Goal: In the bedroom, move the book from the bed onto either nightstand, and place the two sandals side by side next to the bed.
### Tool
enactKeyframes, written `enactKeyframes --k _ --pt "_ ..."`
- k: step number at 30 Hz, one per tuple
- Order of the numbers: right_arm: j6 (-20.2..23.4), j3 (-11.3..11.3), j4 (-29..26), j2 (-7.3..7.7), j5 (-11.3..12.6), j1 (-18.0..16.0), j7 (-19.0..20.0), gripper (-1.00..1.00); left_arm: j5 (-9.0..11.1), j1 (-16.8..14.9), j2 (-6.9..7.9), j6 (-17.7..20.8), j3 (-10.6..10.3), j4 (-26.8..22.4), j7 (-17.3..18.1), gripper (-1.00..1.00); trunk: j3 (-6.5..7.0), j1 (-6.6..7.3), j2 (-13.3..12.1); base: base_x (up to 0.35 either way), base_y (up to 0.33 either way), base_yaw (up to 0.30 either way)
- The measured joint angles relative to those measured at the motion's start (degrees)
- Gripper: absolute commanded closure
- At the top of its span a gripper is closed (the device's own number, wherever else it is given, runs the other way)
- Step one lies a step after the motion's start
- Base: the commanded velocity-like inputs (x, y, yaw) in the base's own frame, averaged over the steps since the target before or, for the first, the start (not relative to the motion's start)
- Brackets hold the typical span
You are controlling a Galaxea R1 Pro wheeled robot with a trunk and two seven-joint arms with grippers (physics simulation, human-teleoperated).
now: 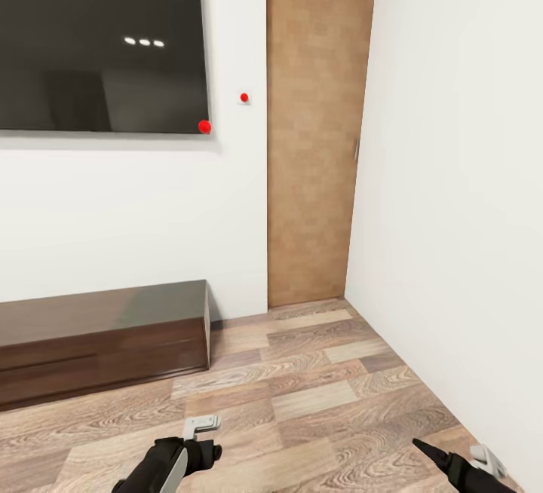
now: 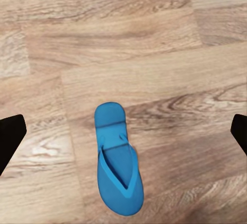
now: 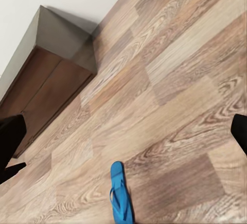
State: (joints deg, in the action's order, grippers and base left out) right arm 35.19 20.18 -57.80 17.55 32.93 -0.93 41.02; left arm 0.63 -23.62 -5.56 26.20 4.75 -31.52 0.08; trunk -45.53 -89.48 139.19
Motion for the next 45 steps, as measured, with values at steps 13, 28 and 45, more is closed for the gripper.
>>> enactKeyframes --k 13,28,45 --pt "-16.38 -0.08 -0.54 -10.16 1.73 -0.01 -5.24 -1.0 0.0 0.0 0.0 0.01 0.05 -0.01 0.0 -1.0 -2.46 -2.28 4.06 0.0 0.0 0.0" --pt "-10.08 -0.03 -0.17 -10.13 18.12 -0.01 -4.84 -1.0 0.06 0.0 -0.08 0.01 -0.03 0.0 0.0 -1.0 -5.79 -2.67 4.26 0.0 0.0 0.0" --pt "-9.1 0.23 -0.01 -10.15 28.54 -0.01 -4.75 -1.0 0.08 -0.01 -0.18 0.01 -0.06 0.03 0.0 -1.0 -9.56 -3.11 4.49 0.0 0.0 0.0"
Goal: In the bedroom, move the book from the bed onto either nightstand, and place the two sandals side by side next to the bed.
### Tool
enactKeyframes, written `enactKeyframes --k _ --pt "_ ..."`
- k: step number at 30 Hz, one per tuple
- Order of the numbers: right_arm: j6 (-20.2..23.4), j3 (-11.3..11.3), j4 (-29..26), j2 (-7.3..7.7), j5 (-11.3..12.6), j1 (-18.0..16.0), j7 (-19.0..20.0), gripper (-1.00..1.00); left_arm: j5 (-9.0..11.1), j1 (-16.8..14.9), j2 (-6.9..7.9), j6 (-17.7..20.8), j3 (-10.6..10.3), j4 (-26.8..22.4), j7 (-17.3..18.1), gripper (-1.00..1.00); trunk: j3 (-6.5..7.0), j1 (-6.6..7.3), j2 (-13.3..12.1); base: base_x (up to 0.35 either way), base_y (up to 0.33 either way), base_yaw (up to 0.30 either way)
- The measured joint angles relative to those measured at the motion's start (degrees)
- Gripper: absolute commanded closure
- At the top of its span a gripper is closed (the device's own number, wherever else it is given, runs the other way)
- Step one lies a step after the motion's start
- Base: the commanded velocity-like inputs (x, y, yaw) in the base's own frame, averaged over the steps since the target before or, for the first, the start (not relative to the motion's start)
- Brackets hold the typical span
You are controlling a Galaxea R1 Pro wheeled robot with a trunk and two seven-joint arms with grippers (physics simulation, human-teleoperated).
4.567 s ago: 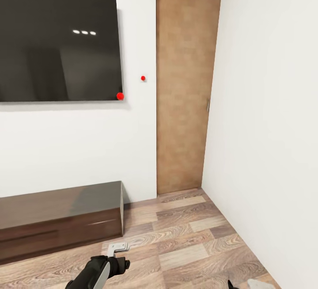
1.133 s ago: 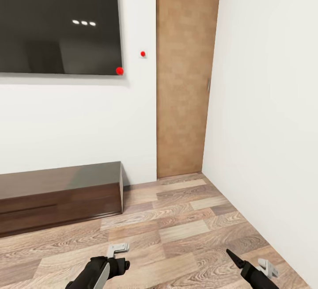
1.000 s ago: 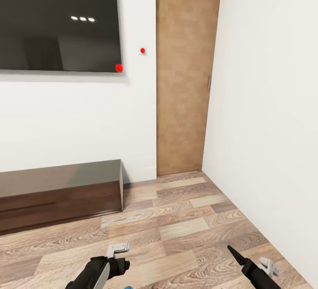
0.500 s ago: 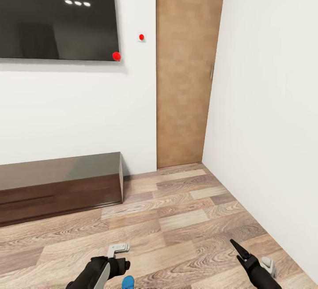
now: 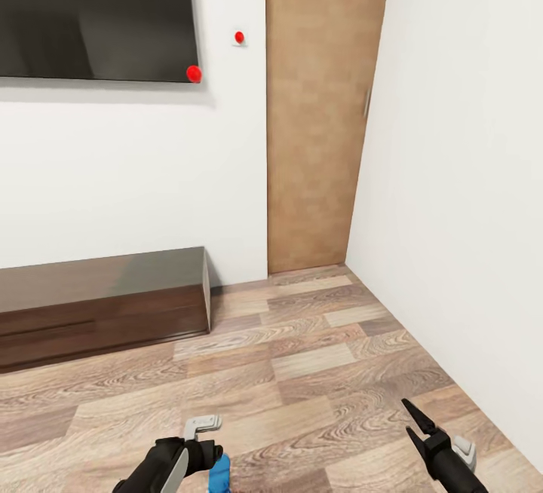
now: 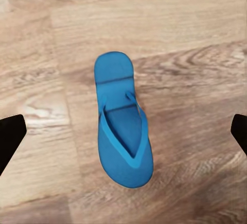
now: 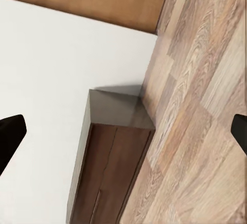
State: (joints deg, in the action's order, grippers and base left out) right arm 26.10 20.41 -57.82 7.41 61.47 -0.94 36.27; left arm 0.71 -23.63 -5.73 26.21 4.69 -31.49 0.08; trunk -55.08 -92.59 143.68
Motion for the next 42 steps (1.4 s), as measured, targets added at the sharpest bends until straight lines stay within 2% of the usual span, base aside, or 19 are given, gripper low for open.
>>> enactKeyframes --k 27,32,34,35,40,42 --pt "-0.12 -0.09 -0.02 -0.11 0.13 0.0 -0.26 -1.0 -0.08 0.0 0.02 0.08 0.02 -0.21 0.0 -1.0 -5.99 -0.7 0.36 0.0 0.0 0.0" --pt "-0.08 -0.09 -0.03 -0.11 0.13 0.0 -0.27 -1.0 -0.06 -0.16 -0.04 0.45 0.17 -1.68 -0.17 -1.0 -7.1 -0.82 0.43 0.0 0.0 0.0" --pt "-0.06 -0.09 -0.03 -0.11 0.14 0.0 -0.27 -1.0 -0.03 -0.24 -0.17 1.05 0.18 -3.77 -0.23 -1.0 -7.1 -0.82 0.44 0.0 0.0 0.0" --pt "-0.05 -0.09 -0.03 -0.11 0.14 0.0 -0.27 -1.0 -0.02 -0.29 -0.22 2.02 0.18 -5.54 -0.26 -1.0 -7.1 -0.82 0.44 0.0 0.0 0.0" --pt "-0.04 -0.09 -0.03 -0.11 0.14 0.0 -0.34 -1.0 0.09 -0.4 -0.58 12.0 0.22 -16.54 -0.25 -1.0 -7.1 -0.82 0.44 0.0 0.0 0.0" --pt "-0.03 -0.09 -0.03 -0.11 0.14 0.0 -0.35 -1.0 0.16 -0.42 -0.95 14.11 0.23 -19.39 -0.24 -1.0 -7.1 -0.82 0.44 0.0 0.0 0.0"
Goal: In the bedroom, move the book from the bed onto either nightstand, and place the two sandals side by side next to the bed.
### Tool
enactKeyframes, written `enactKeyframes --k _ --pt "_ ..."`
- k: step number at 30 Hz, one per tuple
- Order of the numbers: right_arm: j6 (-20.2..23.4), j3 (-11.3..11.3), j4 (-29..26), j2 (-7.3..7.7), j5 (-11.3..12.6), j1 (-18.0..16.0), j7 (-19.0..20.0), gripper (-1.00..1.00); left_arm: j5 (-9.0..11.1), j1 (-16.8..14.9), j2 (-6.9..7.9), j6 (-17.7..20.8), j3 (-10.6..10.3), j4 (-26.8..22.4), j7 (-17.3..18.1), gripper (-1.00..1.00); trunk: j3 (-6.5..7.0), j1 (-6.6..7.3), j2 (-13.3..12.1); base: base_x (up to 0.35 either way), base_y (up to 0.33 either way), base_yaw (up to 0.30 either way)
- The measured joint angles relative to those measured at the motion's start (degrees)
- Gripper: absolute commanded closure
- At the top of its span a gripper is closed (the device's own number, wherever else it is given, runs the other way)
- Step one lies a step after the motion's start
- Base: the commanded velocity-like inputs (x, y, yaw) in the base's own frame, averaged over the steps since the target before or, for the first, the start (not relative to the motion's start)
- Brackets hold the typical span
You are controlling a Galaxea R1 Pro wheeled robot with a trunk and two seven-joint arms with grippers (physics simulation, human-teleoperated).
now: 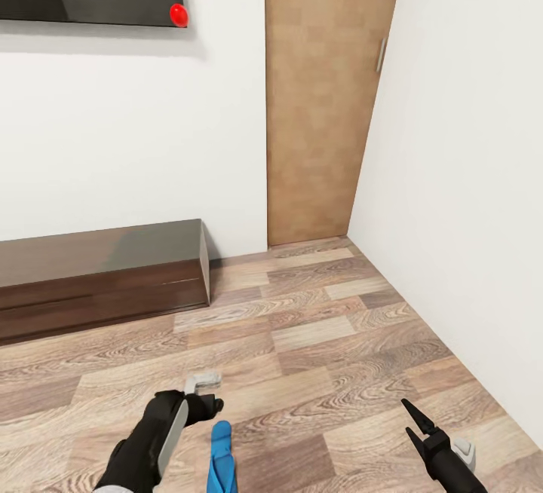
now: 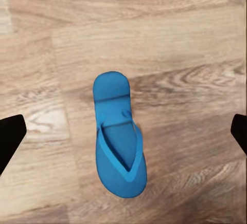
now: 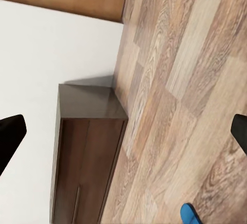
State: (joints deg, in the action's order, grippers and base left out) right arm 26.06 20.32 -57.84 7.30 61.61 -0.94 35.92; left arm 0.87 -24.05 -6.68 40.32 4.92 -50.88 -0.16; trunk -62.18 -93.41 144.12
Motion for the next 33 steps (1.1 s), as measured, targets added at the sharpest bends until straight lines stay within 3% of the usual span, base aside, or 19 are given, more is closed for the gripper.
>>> enactKeyframes --k 3,9,33 --pt "0.0 0.0 0.0 0.0 -0.01 0.0 0.0 -1.0 1.19 -0.07 -0.69 1.99 -0.02 -2.77 0.04 -1.0 -0.44 -0.06 0.02 0.0 0.0 0.0" --pt "-0.02 0.0 0.0 0.0 -0.01 0.0 0.04 -1.0 2.41 -0.1 -0.63 2.33 -0.18 -2.94 -0.1 -1.0 -1.77 -0.21 0.1 0.0 0.0 0.0" --pt "-0.09 0.0 0.0 0.0 -0.36 0.0 0.01 -1.0 2.56 -0.09 -0.58 2.33 -0.23 -2.93 0.08 -1.0 -7.09 -0.83 0.43 0.0 0.0 0.0"
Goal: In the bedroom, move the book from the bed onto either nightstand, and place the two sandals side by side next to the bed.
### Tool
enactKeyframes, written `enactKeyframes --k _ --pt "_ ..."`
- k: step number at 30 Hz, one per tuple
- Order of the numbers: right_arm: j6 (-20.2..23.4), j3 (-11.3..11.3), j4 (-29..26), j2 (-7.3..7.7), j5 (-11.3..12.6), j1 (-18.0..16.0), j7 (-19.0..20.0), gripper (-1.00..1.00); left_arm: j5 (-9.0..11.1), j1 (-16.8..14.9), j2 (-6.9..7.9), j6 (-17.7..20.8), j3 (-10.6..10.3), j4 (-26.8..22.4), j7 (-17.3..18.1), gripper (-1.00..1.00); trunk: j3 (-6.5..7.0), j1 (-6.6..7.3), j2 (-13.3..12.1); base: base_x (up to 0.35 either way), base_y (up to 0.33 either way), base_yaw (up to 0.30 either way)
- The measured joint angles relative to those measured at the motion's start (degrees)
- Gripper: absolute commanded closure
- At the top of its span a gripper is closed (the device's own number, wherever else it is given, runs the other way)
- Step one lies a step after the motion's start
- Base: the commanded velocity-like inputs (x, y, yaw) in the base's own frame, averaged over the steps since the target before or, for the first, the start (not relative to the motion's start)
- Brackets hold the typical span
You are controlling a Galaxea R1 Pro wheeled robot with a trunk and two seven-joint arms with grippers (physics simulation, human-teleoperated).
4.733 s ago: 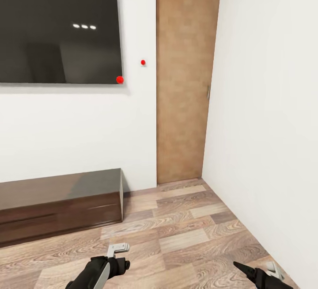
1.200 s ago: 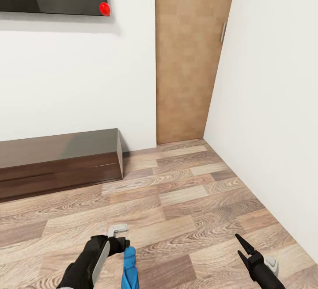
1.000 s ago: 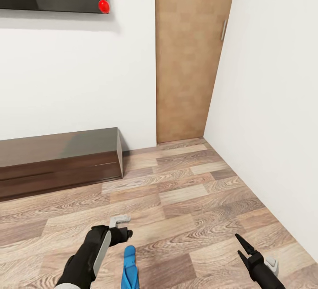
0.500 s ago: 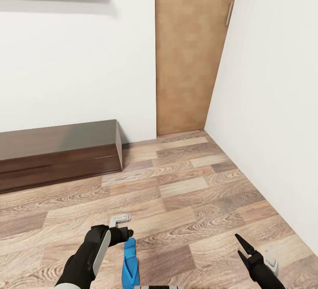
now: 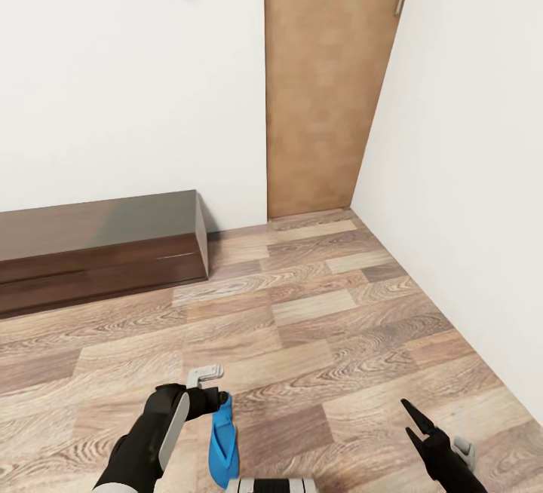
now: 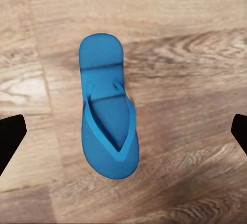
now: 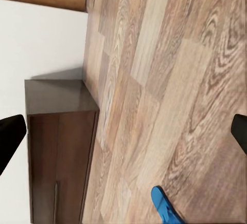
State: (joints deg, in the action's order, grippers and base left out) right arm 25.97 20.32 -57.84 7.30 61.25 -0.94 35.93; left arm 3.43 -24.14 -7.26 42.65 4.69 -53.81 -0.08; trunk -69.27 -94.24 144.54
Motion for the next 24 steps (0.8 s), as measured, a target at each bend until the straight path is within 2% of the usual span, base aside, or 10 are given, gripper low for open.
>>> enactKeyframes --k 24 --pt "0.02 0.0 0.0 0.0 0.0 0.0 0.07 -1.0 -0.02 -0.01 0.03 -0.05 0.03 -0.06 0.08 -1.0 -5.32 -0.62 0.32 0.0 0.0 0.0"
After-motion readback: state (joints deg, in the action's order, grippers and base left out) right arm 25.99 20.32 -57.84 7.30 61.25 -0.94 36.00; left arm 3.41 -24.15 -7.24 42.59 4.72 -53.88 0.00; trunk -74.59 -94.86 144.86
